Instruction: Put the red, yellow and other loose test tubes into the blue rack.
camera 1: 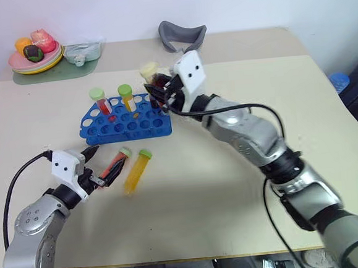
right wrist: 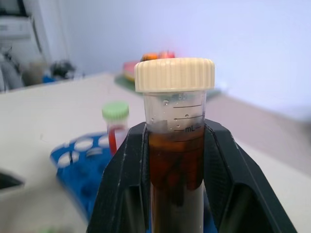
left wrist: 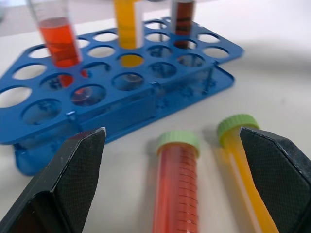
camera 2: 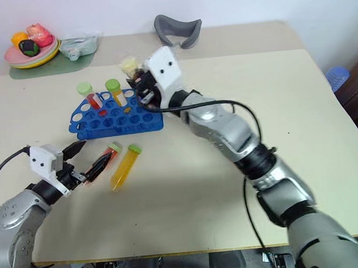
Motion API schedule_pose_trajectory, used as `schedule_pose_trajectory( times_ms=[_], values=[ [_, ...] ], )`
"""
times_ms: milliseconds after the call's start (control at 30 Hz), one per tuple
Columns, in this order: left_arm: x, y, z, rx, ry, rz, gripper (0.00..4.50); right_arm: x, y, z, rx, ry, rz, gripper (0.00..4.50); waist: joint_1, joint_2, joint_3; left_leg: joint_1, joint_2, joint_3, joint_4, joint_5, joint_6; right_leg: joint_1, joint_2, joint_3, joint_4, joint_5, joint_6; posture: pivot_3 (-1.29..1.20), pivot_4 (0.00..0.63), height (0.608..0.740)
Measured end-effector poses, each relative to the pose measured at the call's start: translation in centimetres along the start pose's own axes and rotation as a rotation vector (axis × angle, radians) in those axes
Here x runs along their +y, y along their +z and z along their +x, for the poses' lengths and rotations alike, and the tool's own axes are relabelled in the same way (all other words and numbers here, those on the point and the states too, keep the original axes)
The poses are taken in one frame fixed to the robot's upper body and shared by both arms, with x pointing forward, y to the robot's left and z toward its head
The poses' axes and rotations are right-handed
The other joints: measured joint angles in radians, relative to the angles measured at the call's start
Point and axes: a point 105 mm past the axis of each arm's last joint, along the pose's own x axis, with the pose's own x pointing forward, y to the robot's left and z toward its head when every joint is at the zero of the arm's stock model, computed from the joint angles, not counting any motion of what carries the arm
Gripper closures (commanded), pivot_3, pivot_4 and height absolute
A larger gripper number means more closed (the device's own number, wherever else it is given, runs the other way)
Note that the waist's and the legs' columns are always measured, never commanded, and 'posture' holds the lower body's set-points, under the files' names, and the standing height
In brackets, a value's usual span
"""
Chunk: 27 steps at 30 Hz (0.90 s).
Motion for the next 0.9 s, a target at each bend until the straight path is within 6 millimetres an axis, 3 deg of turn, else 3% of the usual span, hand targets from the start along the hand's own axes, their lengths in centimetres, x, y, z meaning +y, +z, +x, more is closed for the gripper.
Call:
schedule_pose_trajectory(
  times_ms=[233, 900],
  values=[
    [0.4, 0.3, 0.2, -0.026, 0.059, -0.005, 0.0, 1.7, -4.2, 0.3, -0.021, -0.011, 0.023, 3.64, -0.002, 0.0, 0.0, 0.001, 0.0, 0.0, 0.001, 0.001, -0.002, 0.0, 0.0, 0.0, 0.002, 0.0, 0.0, 0.0, 0.15, 0.74],
    [-0.6, 1.8, 0.9, -0.066, -0.001, -0.017, 0.0, 0.6, -6.8, 1.6, -0.042, -0.1, 0.076, 3.64, -0.026, 0.0, 0.0, 0.003, 0.0, 0.0, 0.001, 0.002, -0.004, 0.0, 0.0, 0.0, 0.006, 0.0, 0.0, 0.0, 0.15, 0.74]
  ],
)
